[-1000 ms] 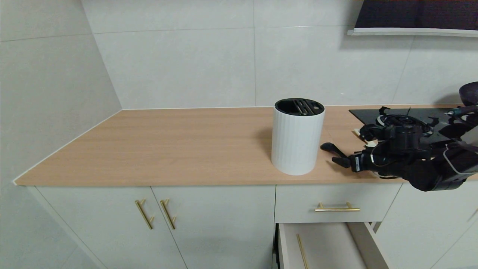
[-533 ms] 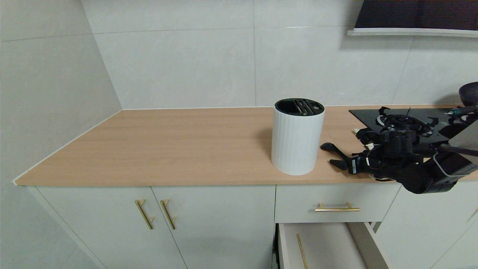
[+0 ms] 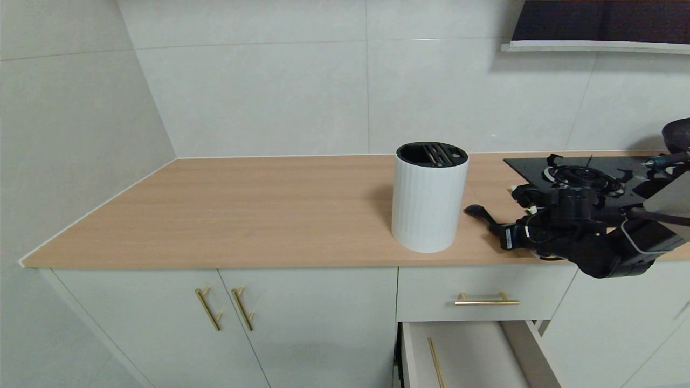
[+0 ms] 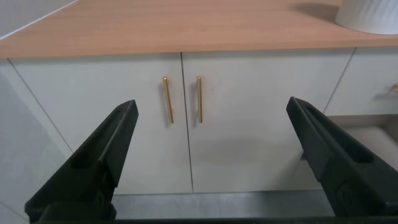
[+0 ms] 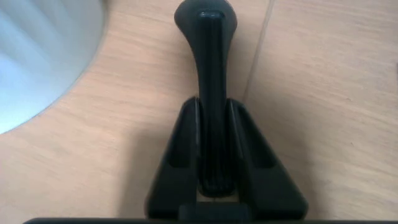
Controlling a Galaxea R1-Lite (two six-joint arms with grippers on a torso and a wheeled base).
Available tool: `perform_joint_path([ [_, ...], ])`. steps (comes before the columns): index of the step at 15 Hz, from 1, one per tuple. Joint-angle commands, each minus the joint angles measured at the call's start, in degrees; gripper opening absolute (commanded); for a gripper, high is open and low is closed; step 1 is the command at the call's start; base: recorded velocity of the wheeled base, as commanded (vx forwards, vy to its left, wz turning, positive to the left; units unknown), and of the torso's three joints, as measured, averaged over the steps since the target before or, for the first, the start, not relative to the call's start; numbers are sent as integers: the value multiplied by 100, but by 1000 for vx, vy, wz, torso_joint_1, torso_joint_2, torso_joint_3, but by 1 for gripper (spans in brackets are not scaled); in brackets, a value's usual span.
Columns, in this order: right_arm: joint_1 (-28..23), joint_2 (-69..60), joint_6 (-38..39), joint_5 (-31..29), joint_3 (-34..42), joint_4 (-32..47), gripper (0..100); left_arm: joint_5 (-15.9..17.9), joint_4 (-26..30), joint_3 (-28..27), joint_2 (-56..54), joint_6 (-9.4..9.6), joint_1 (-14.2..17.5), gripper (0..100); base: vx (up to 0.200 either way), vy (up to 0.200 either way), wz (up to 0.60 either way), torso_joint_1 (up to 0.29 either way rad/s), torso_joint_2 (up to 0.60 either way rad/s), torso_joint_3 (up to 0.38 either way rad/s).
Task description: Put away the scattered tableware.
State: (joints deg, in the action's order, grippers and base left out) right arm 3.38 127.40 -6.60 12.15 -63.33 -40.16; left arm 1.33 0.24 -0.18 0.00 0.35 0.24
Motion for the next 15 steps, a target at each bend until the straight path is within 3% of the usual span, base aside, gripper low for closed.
perform_joint_path([
  [1,75,-5,35,-117,-39,-1,0,-1,2,1,0,0,2,100,0,0,0,0,0,0],
  [4,225,-286,449,-565,-30,298,0,-1,2,1,0,0,2,100,0,0,0,0,0,0],
  [9,647,-2114,2013,-1576,260,2671,0,-1,2,1,0,0,2,100,0,0,0,0,0,0],
  [15,796,-3749,2198,-1514,1833,2732,0,-1,2,1,0,0,2,100,0,0,0,0,0,0],
])
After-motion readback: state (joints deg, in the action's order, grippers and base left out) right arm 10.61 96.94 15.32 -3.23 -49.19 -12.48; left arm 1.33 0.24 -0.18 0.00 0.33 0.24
